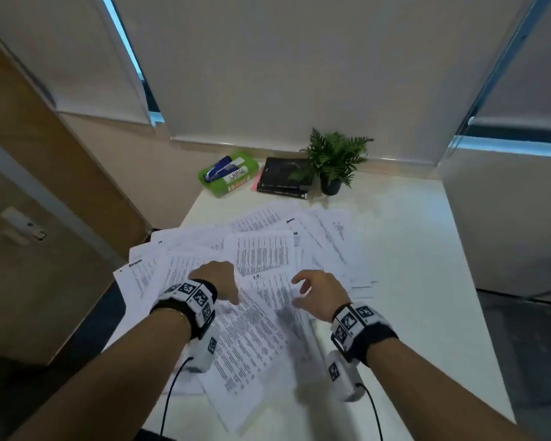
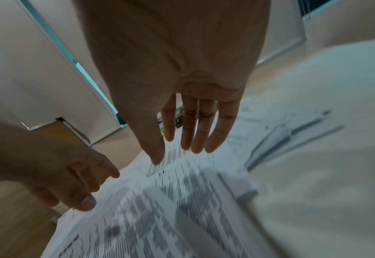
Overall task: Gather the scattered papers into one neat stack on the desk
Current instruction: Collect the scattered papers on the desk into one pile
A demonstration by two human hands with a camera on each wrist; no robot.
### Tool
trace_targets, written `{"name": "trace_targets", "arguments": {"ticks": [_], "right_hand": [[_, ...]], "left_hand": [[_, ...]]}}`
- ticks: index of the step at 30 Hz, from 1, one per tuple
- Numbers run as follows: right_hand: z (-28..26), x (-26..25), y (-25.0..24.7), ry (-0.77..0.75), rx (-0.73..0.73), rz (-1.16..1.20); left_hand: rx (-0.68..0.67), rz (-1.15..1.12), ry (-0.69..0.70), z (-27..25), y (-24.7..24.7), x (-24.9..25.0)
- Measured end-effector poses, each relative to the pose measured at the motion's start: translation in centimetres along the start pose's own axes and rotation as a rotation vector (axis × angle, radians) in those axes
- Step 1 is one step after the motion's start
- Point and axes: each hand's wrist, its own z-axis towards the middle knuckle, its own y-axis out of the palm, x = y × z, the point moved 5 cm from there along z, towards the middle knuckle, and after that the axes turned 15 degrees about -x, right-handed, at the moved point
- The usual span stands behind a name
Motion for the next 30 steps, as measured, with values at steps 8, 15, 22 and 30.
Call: {"name": "trace_targets", "arguments": {"ticks": [8, 15, 22, 30], "right_hand": [[5.9, 3.6, 7.6, 0.127, 0.027, -0.054], [9.0, 8.0, 7.1, 0.072, 0.189, 0.203], [8.9, 10.8, 6.7, -0.068, 0.357, 0.368], [6.0, 12.3, 7.5, -0.162, 0.467, 0.502]], "left_hand": [[0.026, -0.13, -0.153, 6.6, 6.2, -6.3], [0.225, -0.24, -0.016, 10.1, 4.8, -6.5], [0.538, -0.241, 0.083, 9.5, 2.5, -6.1], [0.455, -0.368, -0.066, 8.0, 7.0, -8.5]]}}
